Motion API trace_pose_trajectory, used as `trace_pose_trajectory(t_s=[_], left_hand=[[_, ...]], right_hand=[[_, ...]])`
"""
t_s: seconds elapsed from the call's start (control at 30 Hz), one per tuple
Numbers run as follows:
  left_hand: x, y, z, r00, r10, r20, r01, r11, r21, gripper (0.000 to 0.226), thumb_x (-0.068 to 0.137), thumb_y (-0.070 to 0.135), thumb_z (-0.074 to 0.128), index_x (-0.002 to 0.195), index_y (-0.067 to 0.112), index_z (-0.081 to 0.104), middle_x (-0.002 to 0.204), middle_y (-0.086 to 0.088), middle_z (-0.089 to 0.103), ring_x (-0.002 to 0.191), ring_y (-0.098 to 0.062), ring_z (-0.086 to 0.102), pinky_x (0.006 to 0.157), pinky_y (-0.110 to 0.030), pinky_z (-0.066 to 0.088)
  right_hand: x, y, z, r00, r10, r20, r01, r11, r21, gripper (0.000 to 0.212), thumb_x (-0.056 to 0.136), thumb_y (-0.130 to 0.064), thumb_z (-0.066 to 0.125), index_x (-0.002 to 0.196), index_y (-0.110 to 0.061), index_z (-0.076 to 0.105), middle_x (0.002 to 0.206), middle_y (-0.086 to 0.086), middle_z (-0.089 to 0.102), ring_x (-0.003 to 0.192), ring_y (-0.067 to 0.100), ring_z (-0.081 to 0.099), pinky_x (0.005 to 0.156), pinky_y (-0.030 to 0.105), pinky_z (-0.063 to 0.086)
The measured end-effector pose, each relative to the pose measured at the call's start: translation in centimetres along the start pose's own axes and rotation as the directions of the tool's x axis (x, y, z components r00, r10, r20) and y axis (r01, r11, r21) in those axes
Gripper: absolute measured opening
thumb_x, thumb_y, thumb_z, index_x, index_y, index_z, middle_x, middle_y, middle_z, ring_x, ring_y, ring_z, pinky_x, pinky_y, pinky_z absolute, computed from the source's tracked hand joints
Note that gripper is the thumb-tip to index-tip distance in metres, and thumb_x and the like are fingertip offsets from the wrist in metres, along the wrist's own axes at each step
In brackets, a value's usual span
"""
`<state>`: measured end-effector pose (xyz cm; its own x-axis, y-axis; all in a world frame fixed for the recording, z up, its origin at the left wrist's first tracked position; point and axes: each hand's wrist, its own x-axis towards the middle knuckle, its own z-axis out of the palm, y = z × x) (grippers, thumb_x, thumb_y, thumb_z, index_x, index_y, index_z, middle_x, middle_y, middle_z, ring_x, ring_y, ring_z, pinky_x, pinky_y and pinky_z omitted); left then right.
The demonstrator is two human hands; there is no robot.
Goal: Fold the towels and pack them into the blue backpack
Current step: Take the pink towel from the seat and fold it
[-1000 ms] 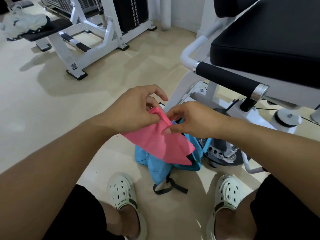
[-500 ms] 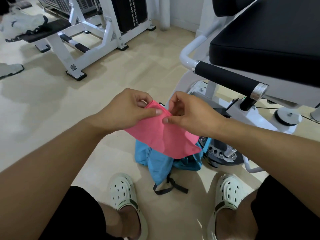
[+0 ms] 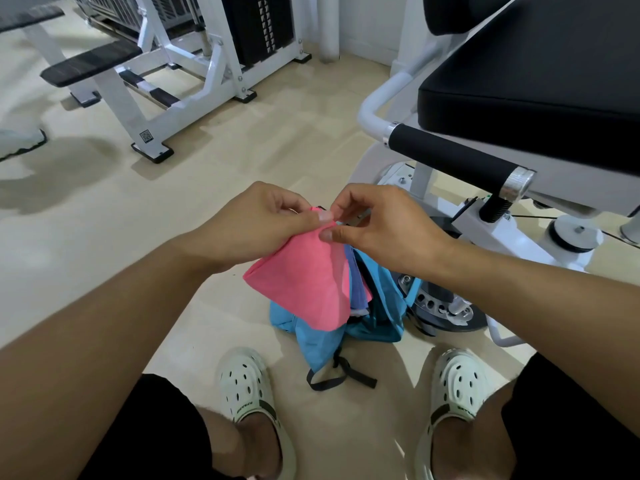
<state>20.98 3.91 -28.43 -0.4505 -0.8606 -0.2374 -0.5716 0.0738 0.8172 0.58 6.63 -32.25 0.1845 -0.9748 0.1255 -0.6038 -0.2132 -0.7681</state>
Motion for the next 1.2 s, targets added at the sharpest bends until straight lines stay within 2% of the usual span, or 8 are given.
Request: trace_pose_trajectory(t_s=[0.1, 0.2, 0.27, 0.43, 0.63, 0.8, 1.0, 1.2], left_hand=[[0.1, -0.2, -0.1, 1.000, -0.001, 0.030, 0.002, 0.999, -0.035, 0.035, 0.097, 0.045, 0.062, 0.084, 0.017, 0.080, 0.083, -0.008, 0.075, 0.074, -0.017, 0.062, 0.089, -0.051, 0.055], [0.2, -0.3, -0.2, 0.999, -0.005, 0.048, 0.008, 0.997, -0.071, 0.032, 0.100, 0.033, 0.060, 0.085, 0.012, 0.080, 0.079, -0.006, 0.073, 0.072, -0.015, 0.061, 0.081, -0.041, 0.053], [0.2, -0.3, -0.3, 0.999, -0.011, 0.042, 0.015, 0.995, -0.099, 0.028, 0.101, 0.025, 0.060, 0.091, 0.007, 0.079, 0.086, -0.015, 0.074, 0.075, -0.017, 0.061, 0.079, -0.037, 0.051], [0.4, -0.4, -0.2, 0.997, -0.073, 0.003, 0.071, 0.965, -0.253, 0.023, 0.098, 0.019, 0.062, 0.094, 0.005, 0.079, 0.103, -0.030, 0.071, 0.083, -0.027, 0.063, 0.082, -0.041, 0.050], [0.6, -0.3, -0.2, 0.995, -0.097, 0.021, 0.099, 0.943, -0.317, 0.025, 0.099, 0.019, 0.060, 0.093, 0.005, 0.079, 0.083, -0.011, 0.069, 0.076, -0.022, 0.061, 0.077, -0.037, 0.051], [0.5, 0.1, -0.1, 0.996, -0.083, 0.011, 0.083, 0.950, -0.300, 0.026, 0.102, 0.016, 0.056, 0.092, 0.002, 0.075, 0.064, 0.006, 0.062, 0.055, -0.007, 0.055, 0.064, -0.028, 0.050], [0.4, 0.2, 0.1, 0.995, -0.096, 0.031, 0.101, 0.929, -0.357, 0.029, 0.099, 0.015, 0.057, 0.081, 0.010, 0.078, 0.074, -0.008, 0.066, 0.064, -0.017, 0.061, 0.069, -0.033, 0.051], [0.5, -0.1, 0.4, 0.992, -0.098, 0.075, 0.117, 0.938, -0.327, 0.024, 0.097, 0.024, 0.063, 0.088, 0.010, 0.081, 0.093, -0.023, 0.074, 0.078, -0.024, 0.069, 0.073, -0.034, 0.057]], right_hand=[[0.0, 0.0, 0.0, 1.000, 0.004, 0.004, -0.004, 1.000, -0.014, 0.021, 0.080, -0.038, 0.085, 0.088, -0.026, 0.070, 0.083, -0.014, 0.071, 0.083, -0.002, 0.064, 0.076, 0.021, 0.053], [-0.1, -0.1, -0.1, 1.000, -0.003, 0.002, 0.004, 1.000, -0.015, 0.021, 0.080, -0.038, 0.085, 0.087, -0.025, 0.070, 0.082, -0.014, 0.071, 0.080, -0.004, 0.063, 0.074, 0.017, 0.051], [-0.2, -0.2, -0.2, 1.000, -0.012, -0.014, 0.012, 1.000, -0.007, 0.019, 0.080, -0.036, 0.085, 0.085, -0.025, 0.071, 0.080, -0.016, 0.071, 0.079, -0.006, 0.063, 0.071, 0.012, 0.047], [-0.2, -0.3, -0.2, 0.997, 0.008, -0.078, -0.002, 0.998, 0.070, 0.019, 0.076, -0.030, 0.088, 0.078, -0.022, 0.070, 0.070, -0.022, 0.068, 0.067, -0.005, 0.062, 0.062, 0.006, 0.041], [-0.3, -0.7, -0.7, 0.999, -0.023, -0.044, 0.027, 0.997, 0.077, 0.017, 0.084, -0.026, 0.082, 0.085, -0.017, 0.068, 0.083, -0.011, 0.073, 0.067, -0.010, 0.061, 0.064, 0.006, 0.041], [-0.3, -1.0, -1.3, 1.000, -0.007, 0.015, 0.007, 1.000, 0.006, 0.015, 0.091, -0.031, 0.075, 0.092, -0.022, 0.063, 0.090, -0.012, 0.076, 0.072, -0.008, 0.064, 0.064, 0.012, 0.047], [-0.7, -1.5, -1.3, 1.000, -0.024, -0.004, 0.024, 0.999, -0.036, 0.014, 0.088, -0.031, 0.079, 0.094, -0.022, 0.070, 0.089, -0.017, 0.073, 0.072, -0.015, 0.061, 0.070, 0.006, 0.046], [-0.8, -1.5, -1.5, 0.999, -0.026, -0.018, 0.025, 0.997, -0.078, 0.013, 0.082, -0.037, 0.083, 0.088, -0.029, 0.075, 0.075, -0.025, 0.067, 0.072, -0.013, 0.060, 0.065, 0.003, 0.040]])
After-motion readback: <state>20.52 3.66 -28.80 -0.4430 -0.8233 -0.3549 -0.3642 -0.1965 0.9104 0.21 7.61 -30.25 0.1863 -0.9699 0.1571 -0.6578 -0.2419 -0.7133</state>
